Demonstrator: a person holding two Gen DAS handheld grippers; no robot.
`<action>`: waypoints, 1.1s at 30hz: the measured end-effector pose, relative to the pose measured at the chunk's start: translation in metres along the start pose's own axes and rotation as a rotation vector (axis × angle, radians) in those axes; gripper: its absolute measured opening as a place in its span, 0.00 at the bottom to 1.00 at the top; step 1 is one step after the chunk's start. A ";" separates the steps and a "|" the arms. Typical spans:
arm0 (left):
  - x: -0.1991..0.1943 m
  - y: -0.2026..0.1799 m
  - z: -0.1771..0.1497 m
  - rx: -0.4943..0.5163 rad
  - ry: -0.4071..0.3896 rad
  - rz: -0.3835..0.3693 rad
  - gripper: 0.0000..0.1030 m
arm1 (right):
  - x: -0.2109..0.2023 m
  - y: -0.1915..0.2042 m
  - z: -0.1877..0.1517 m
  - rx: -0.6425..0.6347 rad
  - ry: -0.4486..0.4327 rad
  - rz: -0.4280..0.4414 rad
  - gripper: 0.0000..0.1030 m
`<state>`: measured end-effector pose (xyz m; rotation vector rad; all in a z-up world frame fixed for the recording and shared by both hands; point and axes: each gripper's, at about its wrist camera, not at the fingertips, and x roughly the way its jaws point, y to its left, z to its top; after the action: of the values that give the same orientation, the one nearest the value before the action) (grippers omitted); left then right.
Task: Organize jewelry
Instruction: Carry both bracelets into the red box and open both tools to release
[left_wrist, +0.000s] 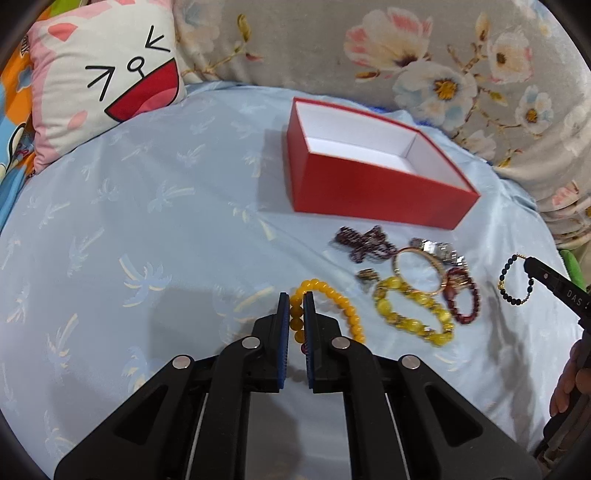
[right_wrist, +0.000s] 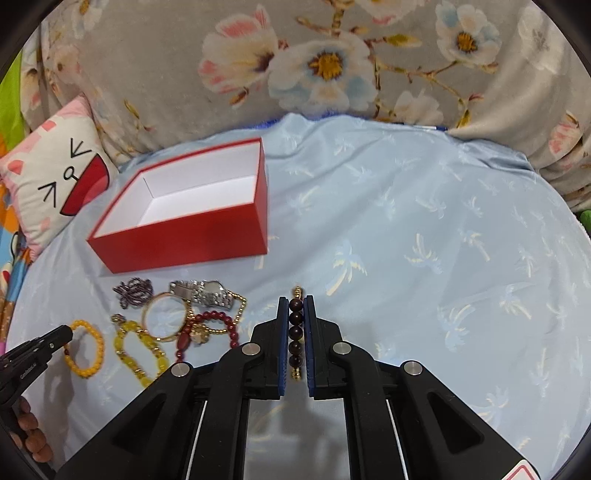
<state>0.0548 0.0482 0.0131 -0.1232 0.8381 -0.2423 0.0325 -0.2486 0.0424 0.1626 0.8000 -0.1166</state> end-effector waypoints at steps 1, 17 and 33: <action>-0.007 -0.003 0.002 0.002 -0.008 -0.012 0.07 | -0.005 0.000 0.002 0.002 -0.006 0.009 0.07; -0.062 -0.055 0.110 0.140 -0.216 -0.090 0.07 | -0.022 0.032 0.087 -0.058 -0.101 0.164 0.07; 0.056 -0.054 0.202 0.129 -0.163 -0.088 0.07 | 0.085 0.080 0.174 -0.093 -0.035 0.274 0.07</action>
<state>0.2328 -0.0162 0.1177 -0.0577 0.6537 -0.3636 0.2270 -0.2063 0.1086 0.1806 0.7394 0.1760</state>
